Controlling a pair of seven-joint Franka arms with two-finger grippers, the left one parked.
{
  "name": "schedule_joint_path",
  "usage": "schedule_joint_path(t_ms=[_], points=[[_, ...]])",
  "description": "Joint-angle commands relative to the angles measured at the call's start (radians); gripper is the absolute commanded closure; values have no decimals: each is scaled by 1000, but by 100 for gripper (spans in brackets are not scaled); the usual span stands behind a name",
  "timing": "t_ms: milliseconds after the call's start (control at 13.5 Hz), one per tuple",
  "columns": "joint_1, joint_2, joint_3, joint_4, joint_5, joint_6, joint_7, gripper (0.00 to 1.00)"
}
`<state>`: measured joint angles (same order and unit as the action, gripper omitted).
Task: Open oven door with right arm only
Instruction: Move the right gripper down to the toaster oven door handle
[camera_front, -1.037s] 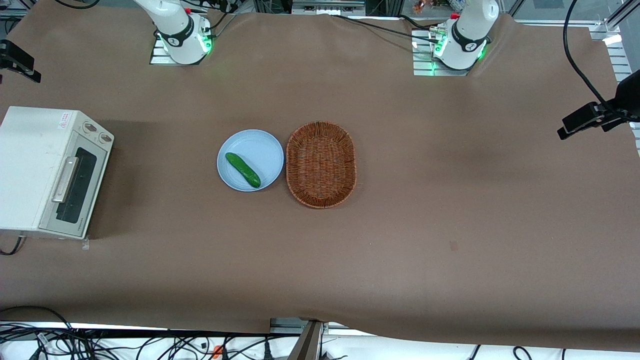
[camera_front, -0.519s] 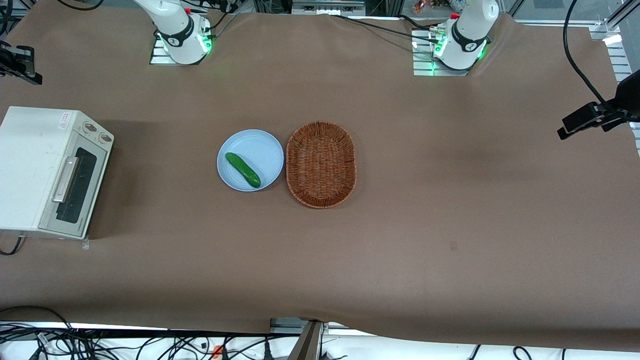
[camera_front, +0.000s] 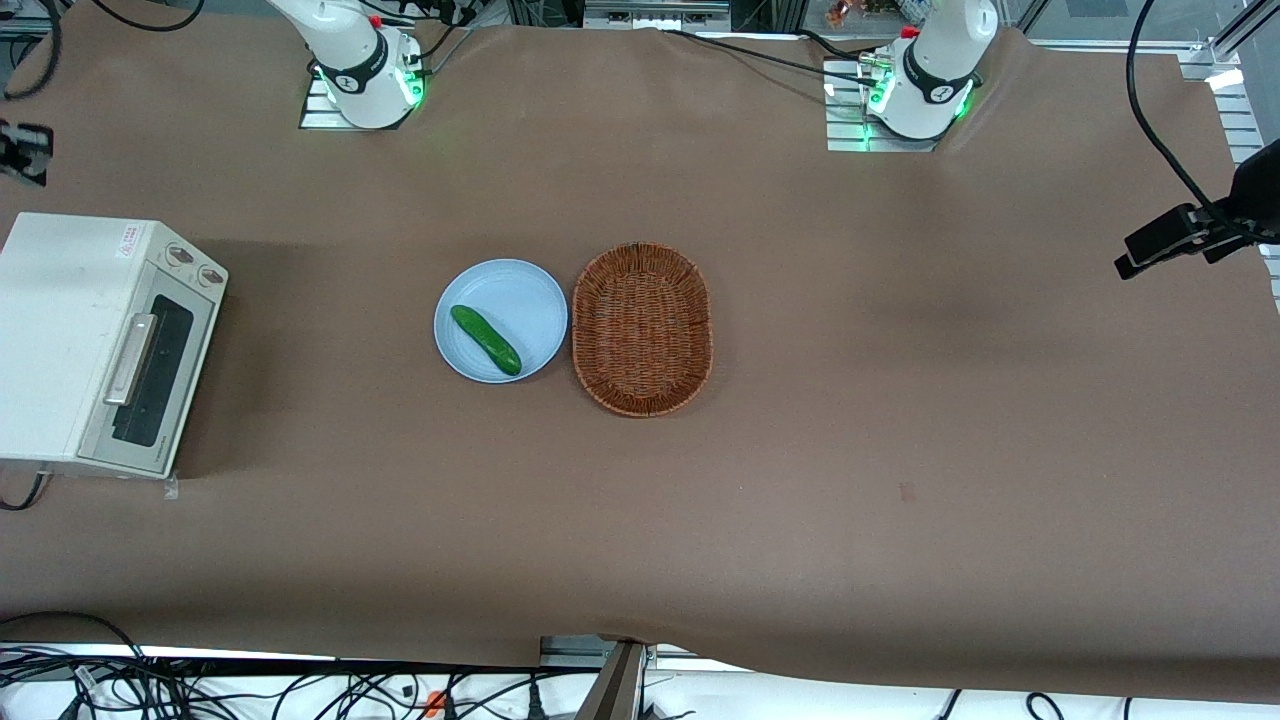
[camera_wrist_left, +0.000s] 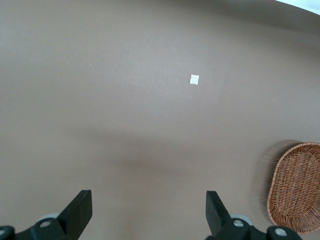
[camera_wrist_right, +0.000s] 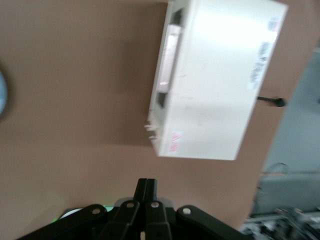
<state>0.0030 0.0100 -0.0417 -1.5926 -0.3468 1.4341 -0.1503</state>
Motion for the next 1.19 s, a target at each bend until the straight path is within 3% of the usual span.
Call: schedule_joint_path(t_ms=[0,148,444,1111], points=[[84,120,14,13,-200,49,147,100],[110,204,14,11,-318,115,257,100],[101,336,6,-33,-446,238,451,100],[94,350,-107,-247,-459,543,548,100]])
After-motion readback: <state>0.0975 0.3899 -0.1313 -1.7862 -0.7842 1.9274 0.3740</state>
